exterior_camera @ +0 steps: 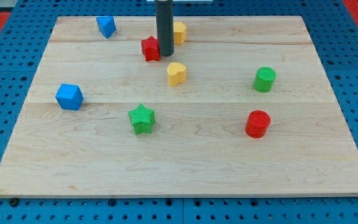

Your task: Push the red star towards the blue cube

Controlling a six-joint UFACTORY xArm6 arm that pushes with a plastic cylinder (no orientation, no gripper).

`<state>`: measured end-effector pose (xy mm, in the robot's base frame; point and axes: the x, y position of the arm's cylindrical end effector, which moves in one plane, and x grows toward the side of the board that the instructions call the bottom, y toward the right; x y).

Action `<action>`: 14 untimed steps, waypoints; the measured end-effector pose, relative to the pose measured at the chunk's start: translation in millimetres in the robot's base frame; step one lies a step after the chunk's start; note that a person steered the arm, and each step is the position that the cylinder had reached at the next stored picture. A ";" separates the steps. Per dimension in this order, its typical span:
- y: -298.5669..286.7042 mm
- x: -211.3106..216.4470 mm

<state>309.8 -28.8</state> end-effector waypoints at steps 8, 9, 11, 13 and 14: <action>-37.8 0.6; -32.0 18.3; 11.7 13.8; -16.0 -52.4; -57.6 -56.0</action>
<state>253.8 -86.3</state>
